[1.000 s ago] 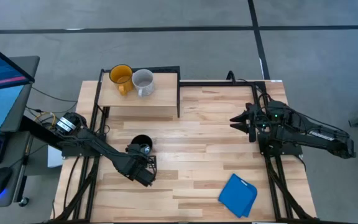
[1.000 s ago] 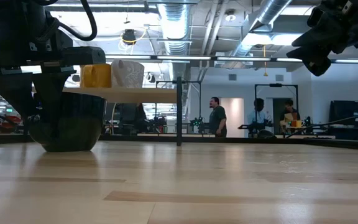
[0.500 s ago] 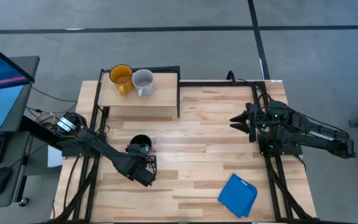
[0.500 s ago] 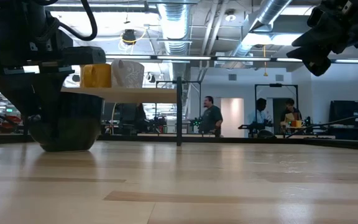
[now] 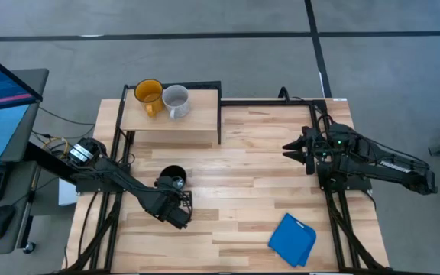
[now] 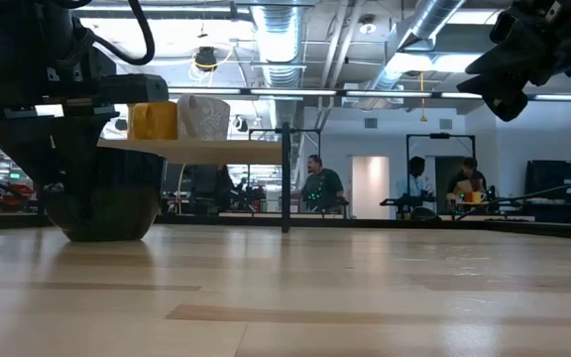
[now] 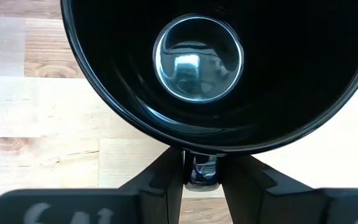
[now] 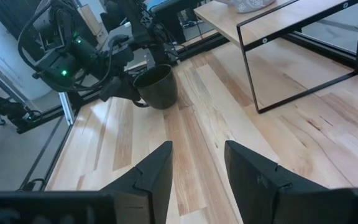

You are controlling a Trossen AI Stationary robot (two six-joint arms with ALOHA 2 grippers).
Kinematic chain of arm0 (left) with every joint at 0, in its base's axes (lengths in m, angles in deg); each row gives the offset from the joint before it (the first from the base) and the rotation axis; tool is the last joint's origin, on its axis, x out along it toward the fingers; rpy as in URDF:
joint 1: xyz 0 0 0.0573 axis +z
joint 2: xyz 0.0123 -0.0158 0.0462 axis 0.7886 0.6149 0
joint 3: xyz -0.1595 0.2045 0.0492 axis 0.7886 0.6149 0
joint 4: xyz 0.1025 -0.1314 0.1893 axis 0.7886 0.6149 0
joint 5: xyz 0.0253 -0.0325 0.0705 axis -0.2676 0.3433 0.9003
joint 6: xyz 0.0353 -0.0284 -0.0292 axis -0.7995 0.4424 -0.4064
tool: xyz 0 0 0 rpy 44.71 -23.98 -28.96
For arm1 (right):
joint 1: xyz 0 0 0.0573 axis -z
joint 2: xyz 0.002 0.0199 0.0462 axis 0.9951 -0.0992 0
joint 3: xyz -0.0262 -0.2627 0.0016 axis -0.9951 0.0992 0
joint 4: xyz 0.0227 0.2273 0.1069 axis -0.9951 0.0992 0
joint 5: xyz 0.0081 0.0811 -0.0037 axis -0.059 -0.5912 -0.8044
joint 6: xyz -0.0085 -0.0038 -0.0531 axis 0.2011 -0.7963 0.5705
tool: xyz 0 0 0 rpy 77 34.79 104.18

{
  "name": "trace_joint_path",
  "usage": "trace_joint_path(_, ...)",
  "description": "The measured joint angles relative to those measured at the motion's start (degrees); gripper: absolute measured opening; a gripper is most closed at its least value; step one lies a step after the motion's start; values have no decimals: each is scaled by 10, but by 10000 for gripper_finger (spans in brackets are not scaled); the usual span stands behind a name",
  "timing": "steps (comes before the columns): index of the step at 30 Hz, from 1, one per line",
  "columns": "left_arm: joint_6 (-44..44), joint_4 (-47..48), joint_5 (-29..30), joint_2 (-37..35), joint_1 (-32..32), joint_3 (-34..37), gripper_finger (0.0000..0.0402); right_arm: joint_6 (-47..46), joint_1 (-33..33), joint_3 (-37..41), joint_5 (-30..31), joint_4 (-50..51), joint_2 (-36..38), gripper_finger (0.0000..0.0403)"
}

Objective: Stack small to large cups/mugs on shelf
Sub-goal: Put the black mug on the shelf

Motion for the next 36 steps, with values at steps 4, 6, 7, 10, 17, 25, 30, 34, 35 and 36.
trace_joint_path(4,0,0,0,0,0,0,80,0,0,0,0,0,0,169)
trace_joint_path(6,0,0,0,0,0,0,78,0,0,0,0,0,0,169)
trace_joint_path(7,0,0,0,0,0,0,78,0,0,0,0,0,0,169)
trace_joint_path(10,0,0,0,0,0,0,79,0,0,0,0,0,0,169)
trace_joint_path(17,0,0,0,0,0,0,77,0,0,0,0,0,0,169)
trace_joint_path(25,0,0,0,0,0,0,78,0,0,0,0,0,0,169)
trace_joint_path(30,-8,0,0,0,0,0,78,0,0,0,0,0,0,169)
trace_joint_path(34,-47,0,0,0,0,0,78,0,0,0,0,0,0,169)
trace_joint_path(35,-55,0,0,0,0,0,78,0,0,0,0,0,0,169)
trace_joint_path(36,-60,0,0,0,0,0,78,0,0,0,0,0,0,169)
